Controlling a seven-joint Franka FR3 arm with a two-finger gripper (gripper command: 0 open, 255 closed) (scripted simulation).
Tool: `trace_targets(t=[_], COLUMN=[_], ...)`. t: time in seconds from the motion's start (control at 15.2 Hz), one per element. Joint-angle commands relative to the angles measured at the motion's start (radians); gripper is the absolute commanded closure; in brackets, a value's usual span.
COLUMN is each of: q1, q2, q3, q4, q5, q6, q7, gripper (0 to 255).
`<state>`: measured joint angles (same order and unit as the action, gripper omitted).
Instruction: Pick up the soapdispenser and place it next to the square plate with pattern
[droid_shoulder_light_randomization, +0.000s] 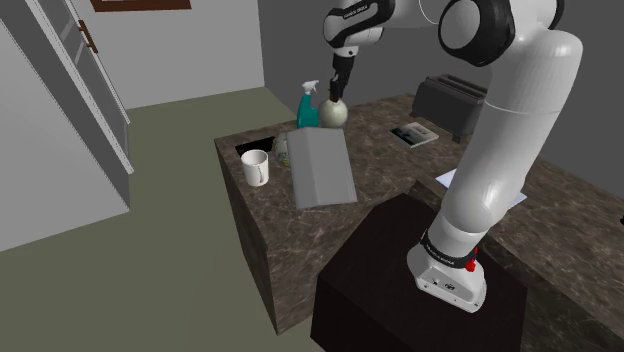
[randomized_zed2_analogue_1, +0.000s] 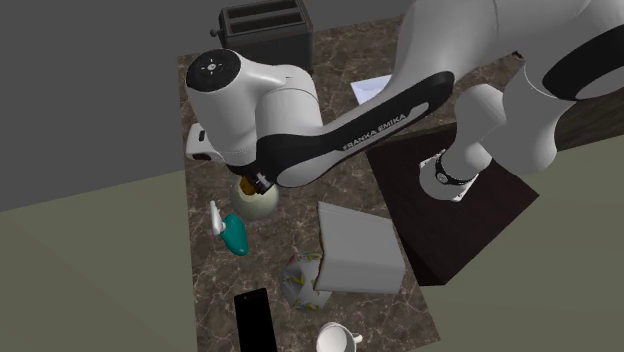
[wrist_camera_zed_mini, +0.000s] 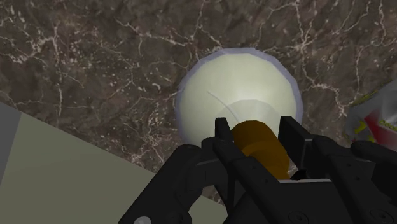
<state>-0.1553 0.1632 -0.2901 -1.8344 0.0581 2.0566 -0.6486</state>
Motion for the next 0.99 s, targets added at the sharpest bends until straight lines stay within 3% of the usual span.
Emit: trace_targets(t=[0.0,0.92], q1=[0.001,0.000], q2=[-0.007,-0.029], q3=[0.000,-0.003], q4=[0.019,0.180], q5=[-0.003,-0.013], q6=[-0.026,-0.207], q7=[0.003,0.010], gripper=[255,255])
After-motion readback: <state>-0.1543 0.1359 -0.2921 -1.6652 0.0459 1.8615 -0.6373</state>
